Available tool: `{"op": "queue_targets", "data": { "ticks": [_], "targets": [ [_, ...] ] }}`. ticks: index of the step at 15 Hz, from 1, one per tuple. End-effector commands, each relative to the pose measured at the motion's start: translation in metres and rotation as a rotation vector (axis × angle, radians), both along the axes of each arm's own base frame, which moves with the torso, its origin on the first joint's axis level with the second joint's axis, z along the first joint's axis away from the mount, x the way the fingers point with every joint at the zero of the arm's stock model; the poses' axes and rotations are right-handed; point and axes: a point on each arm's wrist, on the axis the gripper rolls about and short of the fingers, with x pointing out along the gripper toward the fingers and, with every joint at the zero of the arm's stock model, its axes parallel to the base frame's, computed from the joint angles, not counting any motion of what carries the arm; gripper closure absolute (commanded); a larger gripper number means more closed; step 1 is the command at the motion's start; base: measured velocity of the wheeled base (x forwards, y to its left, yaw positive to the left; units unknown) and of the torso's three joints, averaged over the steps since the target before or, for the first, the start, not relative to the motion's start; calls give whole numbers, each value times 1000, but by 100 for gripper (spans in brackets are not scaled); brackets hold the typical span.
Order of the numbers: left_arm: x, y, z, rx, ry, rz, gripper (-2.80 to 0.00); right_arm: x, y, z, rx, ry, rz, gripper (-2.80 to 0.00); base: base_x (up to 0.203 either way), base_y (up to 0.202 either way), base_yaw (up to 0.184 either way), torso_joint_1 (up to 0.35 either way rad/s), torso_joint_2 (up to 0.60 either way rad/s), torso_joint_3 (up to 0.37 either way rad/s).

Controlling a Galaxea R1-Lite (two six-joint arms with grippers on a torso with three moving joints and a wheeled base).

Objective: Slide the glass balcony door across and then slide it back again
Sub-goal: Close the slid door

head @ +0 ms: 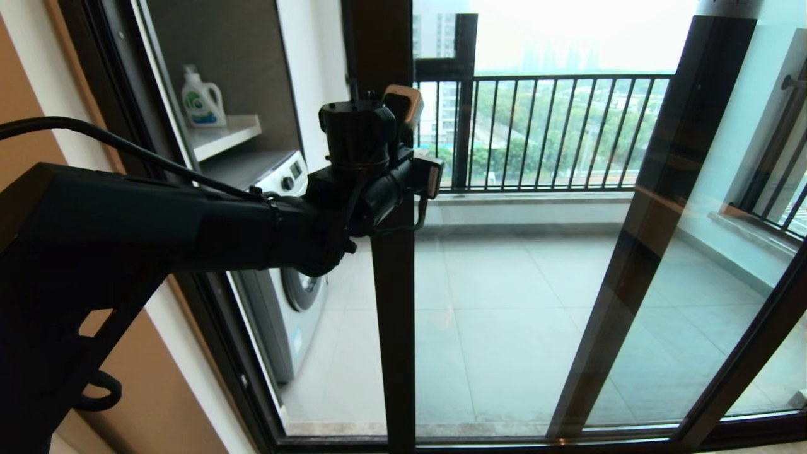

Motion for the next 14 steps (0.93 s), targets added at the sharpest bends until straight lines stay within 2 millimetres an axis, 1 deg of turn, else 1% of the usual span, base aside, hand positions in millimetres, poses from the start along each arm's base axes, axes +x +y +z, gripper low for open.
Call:
{"op": "queue_targets", "data": {
  "ticks": [1, 3, 6, 8, 11, 14],
  "targets": [
    [6, 11, 4, -6, -8, 29, 0, 1, 0, -3, 0, 12, 0, 0, 0, 0, 0, 0, 0, 0],
    [10, 18, 3, -6, -5, 57, 0, 1, 0, -3, 0, 12, 0, 0, 0, 0, 0, 0, 0, 0],
    [13, 19, -2, -21, 14, 113, 0, 1, 0, -3, 0, 12, 0, 0, 0, 0, 0, 0, 0, 0],
    [17, 26, -1, -25, 13, 129, 0, 1, 0, -3, 0, 13, 0, 0, 0, 0, 0, 0, 0, 0],
    [26, 41, -1, -29, 14, 167, 0, 1, 0, -3, 0, 13, 0, 0, 0, 0, 0, 0, 0, 0],
    [24, 46, 3, -61, 21, 170, 0, 1, 0, -3, 0, 12, 0, 0, 0, 0, 0, 0, 0, 0]
  ]
}}
